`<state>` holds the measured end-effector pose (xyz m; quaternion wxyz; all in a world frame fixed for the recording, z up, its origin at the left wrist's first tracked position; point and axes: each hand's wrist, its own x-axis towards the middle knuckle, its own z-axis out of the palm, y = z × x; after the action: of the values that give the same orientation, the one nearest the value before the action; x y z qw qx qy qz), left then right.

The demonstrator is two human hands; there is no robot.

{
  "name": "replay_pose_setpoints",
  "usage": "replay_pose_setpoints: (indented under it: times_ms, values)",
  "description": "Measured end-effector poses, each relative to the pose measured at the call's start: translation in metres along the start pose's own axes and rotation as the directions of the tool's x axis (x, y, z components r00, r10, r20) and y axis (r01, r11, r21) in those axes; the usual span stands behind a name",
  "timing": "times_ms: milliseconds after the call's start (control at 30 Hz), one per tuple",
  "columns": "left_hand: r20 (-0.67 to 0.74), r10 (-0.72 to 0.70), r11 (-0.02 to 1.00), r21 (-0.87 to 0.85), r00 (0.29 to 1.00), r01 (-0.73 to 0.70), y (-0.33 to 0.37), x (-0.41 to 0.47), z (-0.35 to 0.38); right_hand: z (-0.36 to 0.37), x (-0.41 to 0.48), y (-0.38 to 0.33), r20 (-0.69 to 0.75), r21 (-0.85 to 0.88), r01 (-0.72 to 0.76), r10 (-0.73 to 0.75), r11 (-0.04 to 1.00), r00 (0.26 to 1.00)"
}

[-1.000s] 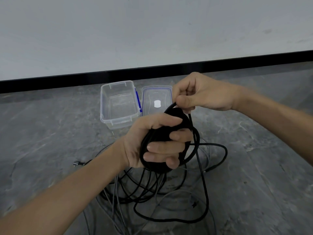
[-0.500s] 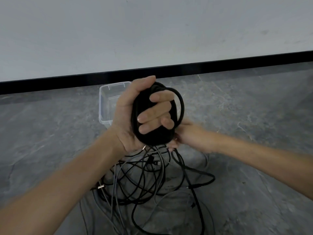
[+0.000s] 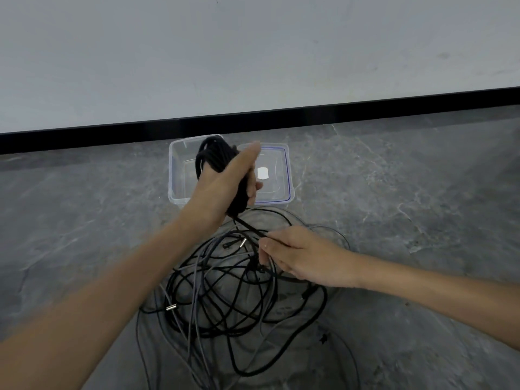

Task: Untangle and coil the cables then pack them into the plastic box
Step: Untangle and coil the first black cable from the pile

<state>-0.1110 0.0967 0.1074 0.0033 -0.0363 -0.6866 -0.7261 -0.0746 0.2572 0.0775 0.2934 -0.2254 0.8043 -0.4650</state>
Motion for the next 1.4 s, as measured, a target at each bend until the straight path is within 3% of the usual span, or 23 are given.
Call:
replay_pose_setpoints:
  times_ms: [100,167,333,533,733,933,1033,1133,1233,1400]
  values:
    - [0.062,0.036,0.966,0.252,0.997,-0.05,-0.01,-0.004,0.006,-0.006,0.001,-0.013,-0.022,-0.158,0.042,-0.046,0.987,0.999]
    - [0.085,0.035,0.933,0.356,0.996,-0.063,-0.014,-0.002,0.009,-0.011,0.002,-0.019,-0.006,-0.169,0.023,-0.025,0.985,1.0]
    - [0.127,0.023,0.856,0.51,0.992,-0.086,-0.016,0.001,0.011,-0.015,-0.002,-0.025,0.064,0.001,-0.088,0.087,0.996,0.994]
    - [0.154,-0.028,0.73,0.678,0.988,-0.085,-0.023,-0.003,0.014,-0.015,0.0,-0.019,0.064,-0.129,-0.189,0.199,0.973,0.978]
    - [0.082,-0.094,0.655,0.756,0.992,-0.001,-0.019,-0.001,0.013,-0.028,0.003,-0.024,0.048,-0.437,-0.048,0.077,0.898,0.996]
    - [0.201,-0.22,0.629,0.777,0.955,-0.019,-0.023,0.0,-0.005,-0.054,-0.006,-0.036,0.104,-0.66,0.1,-0.041,0.745,0.994]
    - [0.267,-0.38,0.686,0.723,0.886,0.076,-0.027,-0.01,-0.02,-0.073,-0.008,-0.036,0.082,-0.667,0.17,-0.154,0.725,0.985]
    - [0.386,-0.565,0.769,0.566,0.729,0.296,-0.03,-0.023,-0.024,-0.081,-0.005,-0.038,0.065,-0.642,0.258,-0.284,0.722,0.957]
    - [0.556,-0.539,0.842,0.338,0.633,0.42,-0.033,-0.031,-0.014,-0.087,0.003,-0.04,0.011,-0.615,0.309,-0.384,0.726,0.923]
    - [0.701,-0.393,0.862,0.055,0.596,0.504,-0.021,-0.029,-0.003,-0.1,0.013,-0.029,-0.074,-0.492,0.349,-0.438,0.798,0.896]
